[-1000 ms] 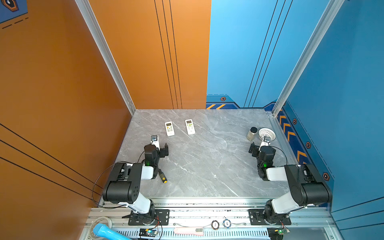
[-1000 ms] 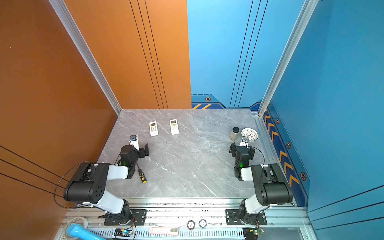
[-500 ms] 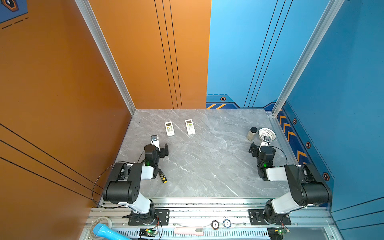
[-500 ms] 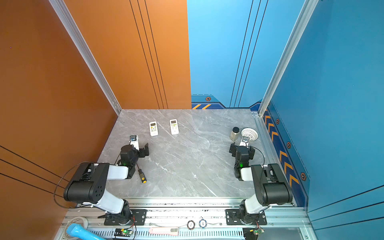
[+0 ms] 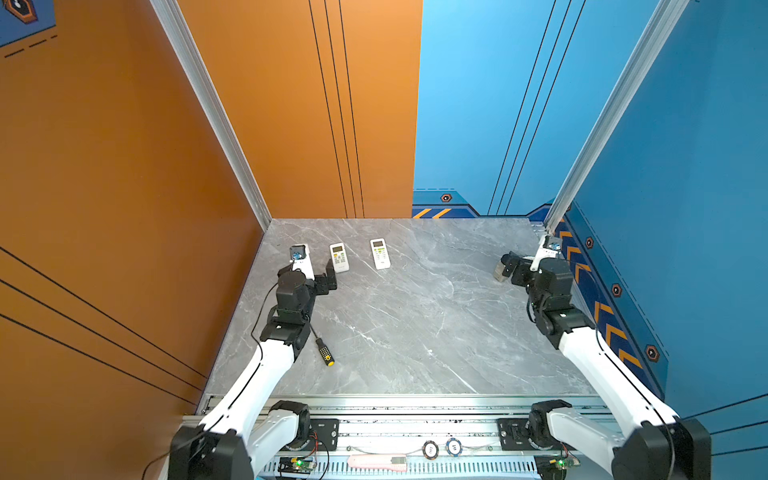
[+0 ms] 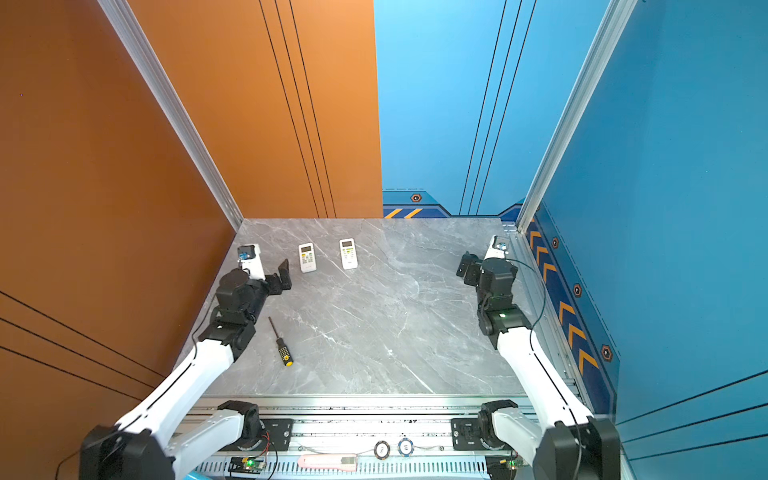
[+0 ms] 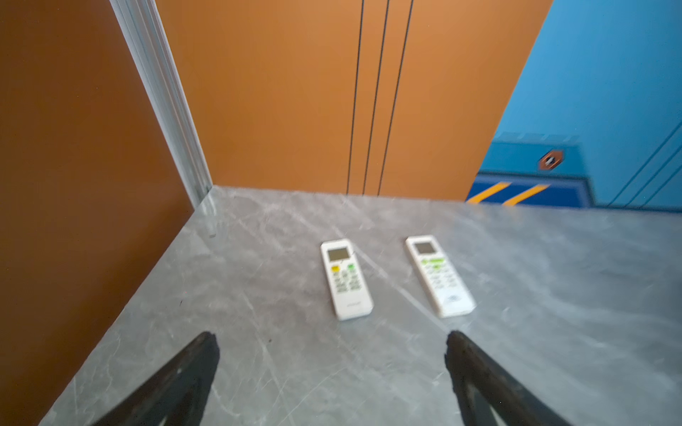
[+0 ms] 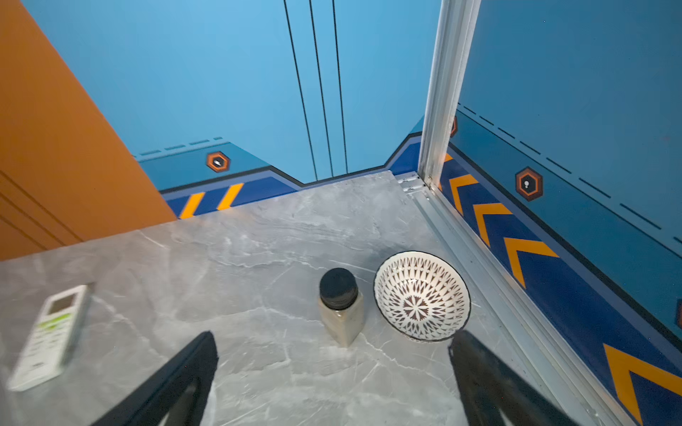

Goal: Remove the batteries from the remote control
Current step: 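Grasp the nearer white remote with the left gripper while the right arm advances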

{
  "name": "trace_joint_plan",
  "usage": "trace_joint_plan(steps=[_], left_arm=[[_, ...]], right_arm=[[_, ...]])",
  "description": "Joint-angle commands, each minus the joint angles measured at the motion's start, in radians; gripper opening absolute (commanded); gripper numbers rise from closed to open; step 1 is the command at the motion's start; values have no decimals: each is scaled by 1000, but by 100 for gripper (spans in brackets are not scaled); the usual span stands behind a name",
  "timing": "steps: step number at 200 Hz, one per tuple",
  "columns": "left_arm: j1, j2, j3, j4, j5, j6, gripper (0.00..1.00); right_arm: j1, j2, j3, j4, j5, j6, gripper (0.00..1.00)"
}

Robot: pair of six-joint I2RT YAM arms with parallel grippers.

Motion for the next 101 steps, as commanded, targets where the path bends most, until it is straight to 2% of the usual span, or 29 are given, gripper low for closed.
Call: trace_joint_plan(steps=[1,13,25,60,101], left_arm=[[-26,-68,152,-498,9,-260,98],[-31,-69,240,-643,87,-345,98],[-34,-58,302,-749,171,-432,98],[-70,-35,373,-834,325,-511,98],[-129,-26,389,-881,309,-472,98]], right_arm=[[-12,-51,103,-527,-171,152,100],[-17,-63,169,-661,-227,188,100],[-19,-68,220,-779,-236,232,100],[-42,-82,261,-910,-261,302,100],[-88,-58,248,-889,-301,334,100]])
